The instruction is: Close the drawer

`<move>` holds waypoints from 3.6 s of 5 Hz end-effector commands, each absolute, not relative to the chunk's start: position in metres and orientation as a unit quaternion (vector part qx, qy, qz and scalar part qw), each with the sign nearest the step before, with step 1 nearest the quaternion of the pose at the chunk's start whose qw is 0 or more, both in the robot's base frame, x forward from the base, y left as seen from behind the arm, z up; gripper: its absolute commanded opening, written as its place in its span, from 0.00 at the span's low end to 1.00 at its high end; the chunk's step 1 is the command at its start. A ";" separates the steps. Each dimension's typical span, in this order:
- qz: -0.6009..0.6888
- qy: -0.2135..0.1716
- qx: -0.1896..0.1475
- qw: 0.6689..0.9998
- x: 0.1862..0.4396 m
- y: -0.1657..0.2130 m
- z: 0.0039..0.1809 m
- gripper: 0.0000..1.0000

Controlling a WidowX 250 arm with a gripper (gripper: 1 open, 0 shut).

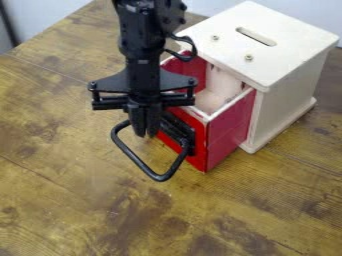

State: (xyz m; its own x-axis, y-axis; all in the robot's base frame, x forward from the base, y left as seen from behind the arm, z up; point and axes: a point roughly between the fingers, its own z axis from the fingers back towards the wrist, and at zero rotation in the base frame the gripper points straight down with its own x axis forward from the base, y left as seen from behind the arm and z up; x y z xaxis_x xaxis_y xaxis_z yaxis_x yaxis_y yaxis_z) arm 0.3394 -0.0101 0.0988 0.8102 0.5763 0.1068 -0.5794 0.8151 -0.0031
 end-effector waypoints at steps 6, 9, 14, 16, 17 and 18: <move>0.181 -0.091 -0.011 0.979 0.347 -0.039 0.138 0.00; 0.151 -0.078 0.004 0.985 0.345 -0.041 0.113 1.00; 0.025 -0.096 -0.026 0.995 0.382 -0.053 0.050 0.00; -0.004 -0.126 -0.025 0.992 0.402 -0.049 0.055 0.00; -0.025 -0.141 -0.023 0.989 0.402 -0.059 0.060 1.00; -0.046 -0.156 -0.020 0.987 0.402 -0.068 0.065 1.00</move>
